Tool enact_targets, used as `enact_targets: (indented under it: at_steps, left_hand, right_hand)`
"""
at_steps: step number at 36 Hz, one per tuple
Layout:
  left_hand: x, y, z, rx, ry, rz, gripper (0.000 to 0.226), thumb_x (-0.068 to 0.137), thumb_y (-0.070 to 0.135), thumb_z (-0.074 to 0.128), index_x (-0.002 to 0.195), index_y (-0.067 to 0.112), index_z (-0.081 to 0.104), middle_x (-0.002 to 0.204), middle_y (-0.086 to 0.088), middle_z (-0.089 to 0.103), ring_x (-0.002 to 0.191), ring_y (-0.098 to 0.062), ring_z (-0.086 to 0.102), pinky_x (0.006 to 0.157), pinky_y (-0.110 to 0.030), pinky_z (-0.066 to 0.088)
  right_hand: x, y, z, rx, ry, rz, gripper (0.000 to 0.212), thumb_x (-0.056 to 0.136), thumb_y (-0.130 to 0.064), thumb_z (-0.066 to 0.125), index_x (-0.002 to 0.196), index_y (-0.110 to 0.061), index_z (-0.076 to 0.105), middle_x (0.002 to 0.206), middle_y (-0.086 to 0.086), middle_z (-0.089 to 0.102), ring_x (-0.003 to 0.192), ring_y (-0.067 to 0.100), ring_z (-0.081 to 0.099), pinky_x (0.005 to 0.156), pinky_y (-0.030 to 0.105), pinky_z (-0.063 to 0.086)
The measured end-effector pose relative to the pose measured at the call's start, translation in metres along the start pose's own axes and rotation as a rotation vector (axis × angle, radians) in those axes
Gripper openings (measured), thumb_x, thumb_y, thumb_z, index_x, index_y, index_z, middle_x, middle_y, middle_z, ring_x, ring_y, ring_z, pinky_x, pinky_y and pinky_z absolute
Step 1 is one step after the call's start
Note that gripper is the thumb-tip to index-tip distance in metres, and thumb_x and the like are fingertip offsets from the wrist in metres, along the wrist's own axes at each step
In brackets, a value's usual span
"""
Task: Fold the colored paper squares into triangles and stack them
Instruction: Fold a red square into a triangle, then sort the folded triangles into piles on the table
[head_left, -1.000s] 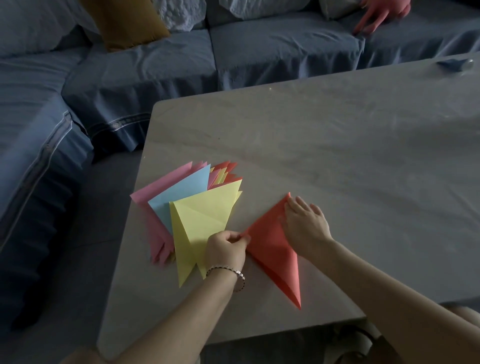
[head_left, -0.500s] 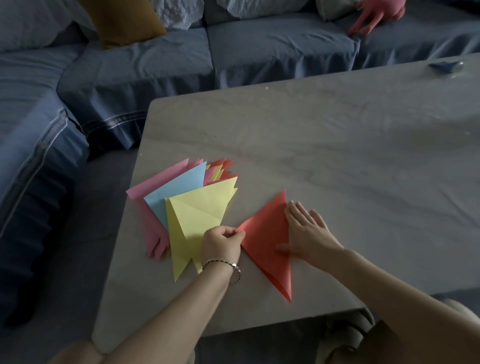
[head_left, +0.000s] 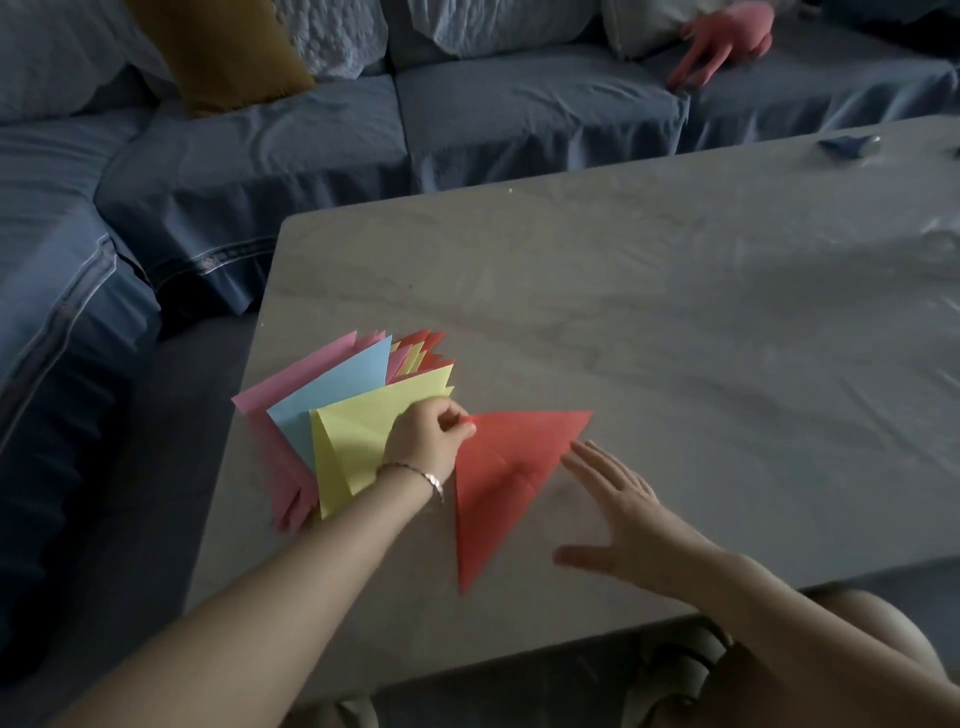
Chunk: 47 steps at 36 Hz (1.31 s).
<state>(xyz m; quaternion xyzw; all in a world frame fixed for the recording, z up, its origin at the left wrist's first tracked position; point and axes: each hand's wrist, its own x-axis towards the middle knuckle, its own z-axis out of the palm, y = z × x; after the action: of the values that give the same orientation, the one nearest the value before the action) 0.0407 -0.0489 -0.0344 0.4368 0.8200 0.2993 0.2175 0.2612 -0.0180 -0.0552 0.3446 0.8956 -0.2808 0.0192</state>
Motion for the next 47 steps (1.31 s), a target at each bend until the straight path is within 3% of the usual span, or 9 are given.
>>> enact_targets:
  at_steps: [9, 16, 23, 28, 31, 34, 37, 44, 47]
  left_hand:
    - [0.045, 0.031, 0.009, 0.337, -0.002, 0.538, 0.05, 0.08, 0.009, 0.066, 0.128, 0.007, 0.052, 0.126, -0.015, 0.053, 0.115, -0.03, 0.052, 0.098, -0.036, 0.041]
    - [-0.028, -0.014, 0.044, 0.529, 0.046, 0.686, 0.049, 0.091, 0.03, 0.033, 0.133, 0.008, 0.045, 0.14, -0.007, 0.046, 0.127, -0.021, 0.046, 0.097, -0.039, 0.043]
    - [-0.05, -0.058, 0.063, 0.661, -0.168, 0.409, 0.081, 0.078, 0.041, 0.036, 0.145, 0.003, 0.009, 0.135, -0.008, 0.051, 0.122, -0.02, 0.051, 0.11, -0.035, 0.016]
    - [-0.056, -0.048, 0.058, 0.666, -0.232, 0.306, 0.06, 0.093, 0.046, 0.019, 0.126, 0.007, 0.052, 0.13, -0.008, 0.055, 0.119, -0.024, 0.054, 0.106, -0.035, 0.009]
    - [-0.057, -0.05, 0.055, 0.659, -0.197, 0.236, 0.075, 0.093, 0.055, 0.004, 0.13, 0.008, 0.048, 0.137, -0.007, 0.049, 0.125, -0.024, 0.047, 0.106, -0.037, 0.011]
    - [-0.06, -0.055, 0.048, 0.687, -0.189, 0.281, 0.088, 0.076, 0.067, -0.019, 0.144, 0.013, -0.003, 0.153, -0.004, -0.005, 0.143, -0.018, 0.001, 0.116, -0.034, -0.004]
    - [-0.067, -0.058, 0.038, 0.616, -0.204, 0.219, 0.101, 0.048, 0.077, -0.034, 0.13, 0.019, -0.031, 0.14, 0.002, -0.035, 0.131, -0.014, -0.032, 0.109, -0.029, -0.019]
    - [-0.072, -0.052, 0.028, 0.599, -0.25, 0.085, 0.082, 0.089, 0.064, 0.013, 0.141, 0.011, -0.021, 0.149, -0.003, -0.028, 0.135, -0.013, -0.028, 0.108, -0.027, -0.017]
    - [-0.069, -0.042, 0.02, 0.56, -0.245, 0.08, 0.075, 0.093, 0.055, 0.024, 0.146, 0.011, -0.004, 0.154, -0.003, -0.014, 0.142, -0.016, -0.011, 0.114, -0.027, -0.005]
  right_hand:
    - [0.001, 0.002, -0.002, -0.116, 0.161, 0.015, 0.11, 0.059, -0.08, -0.024, 0.147, -0.024, 0.012, 0.145, -0.02, -0.009, 0.131, -0.006, -0.018, 0.095, 0.003, -0.021]
    - [0.033, -0.013, 0.01, -0.206, 0.214, -0.065, 0.07, 0.087, -0.056, -0.005, 0.143, -0.015, 0.003, 0.15, -0.003, -0.008, 0.138, 0.015, -0.015, 0.114, 0.023, -0.008]
    - [0.058, -0.024, 0.035, -0.292, 0.04, -0.191, 0.083, 0.074, -0.068, -0.013, 0.141, -0.019, -0.015, 0.146, -0.006, -0.021, 0.137, 0.009, -0.023, 0.112, 0.027, -0.017]
    - [0.054, -0.013, 0.032, -0.321, 0.029, -0.092, 0.107, 0.065, -0.076, -0.026, 0.145, -0.008, -0.005, 0.147, 0.0, -0.019, 0.136, 0.014, -0.023, 0.111, 0.027, -0.018]
    - [0.048, 0.004, 0.027, -0.44, 0.058, -0.012, 0.095, 0.086, -0.069, -0.006, 0.14, 0.001, 0.028, 0.15, 0.013, 0.02, 0.138, 0.021, 0.013, 0.114, 0.03, 0.004]
    - [0.038, 0.018, 0.02, -0.437, 0.022, 0.112, 0.088, 0.091, -0.064, 0.002, 0.134, 0.002, 0.042, 0.143, 0.016, 0.038, 0.133, 0.023, 0.035, 0.108, 0.031, 0.016]
    - [0.027, 0.028, 0.016, -0.425, 0.019, 0.082, 0.108, 0.065, -0.074, -0.03, 0.144, -0.005, -0.006, 0.149, 0.006, -0.015, 0.141, 0.017, -0.01, 0.114, 0.025, -0.01]
    - [0.01, 0.034, 0.015, -0.412, 0.047, 0.234, 0.108, 0.046, -0.073, -0.043, 0.134, -0.013, -0.027, 0.141, 0.001, -0.03, 0.132, 0.011, -0.027, 0.108, 0.025, -0.016]
    - [0.011, 0.025, 0.012, -0.377, 0.069, 0.345, 0.089, 0.082, -0.069, -0.006, 0.146, -0.008, -0.009, 0.154, 0.007, -0.014, 0.141, 0.017, -0.015, 0.114, 0.031, -0.009]
